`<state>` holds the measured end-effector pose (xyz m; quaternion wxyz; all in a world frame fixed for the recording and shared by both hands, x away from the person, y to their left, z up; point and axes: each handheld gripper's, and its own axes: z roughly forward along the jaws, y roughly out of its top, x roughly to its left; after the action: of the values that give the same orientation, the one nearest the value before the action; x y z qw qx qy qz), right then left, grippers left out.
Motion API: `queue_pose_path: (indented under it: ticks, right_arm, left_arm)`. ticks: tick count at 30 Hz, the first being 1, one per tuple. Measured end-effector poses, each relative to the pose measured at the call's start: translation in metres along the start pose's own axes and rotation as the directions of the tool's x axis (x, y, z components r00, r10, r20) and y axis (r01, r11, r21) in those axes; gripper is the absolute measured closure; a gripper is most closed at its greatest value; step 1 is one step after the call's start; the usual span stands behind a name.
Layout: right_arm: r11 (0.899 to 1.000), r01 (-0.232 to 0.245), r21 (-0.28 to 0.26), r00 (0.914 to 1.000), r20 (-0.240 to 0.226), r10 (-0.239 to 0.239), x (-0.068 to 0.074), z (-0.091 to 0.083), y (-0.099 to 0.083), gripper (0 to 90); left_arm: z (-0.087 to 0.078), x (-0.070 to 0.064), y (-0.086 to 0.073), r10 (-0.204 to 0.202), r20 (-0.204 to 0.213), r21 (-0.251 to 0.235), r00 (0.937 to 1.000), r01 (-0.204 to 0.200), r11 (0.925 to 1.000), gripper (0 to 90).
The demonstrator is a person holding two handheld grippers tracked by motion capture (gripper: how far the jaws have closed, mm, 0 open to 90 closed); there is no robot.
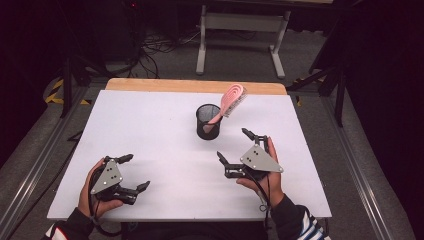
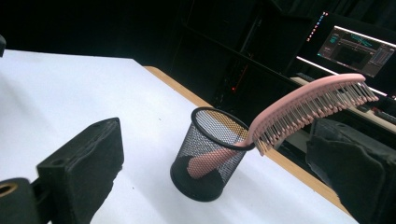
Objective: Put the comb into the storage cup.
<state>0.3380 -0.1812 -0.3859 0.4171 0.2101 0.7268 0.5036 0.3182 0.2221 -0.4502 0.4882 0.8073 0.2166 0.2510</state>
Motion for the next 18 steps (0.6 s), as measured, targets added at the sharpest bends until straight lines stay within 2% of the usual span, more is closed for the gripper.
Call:
queue_pose_path:
  ticks: [18]
  right_arm:
    - [1.000, 0.003, 0.024, 1.0000, -0.005, -0.003, -0.006, -0.014, -0.024, 5.0]
  left_arm:
    - [0.001, 0.000, -0.001, 0.000, 0.009, 0.005, 1.0000, 0.000, 1.0000, 4.3]
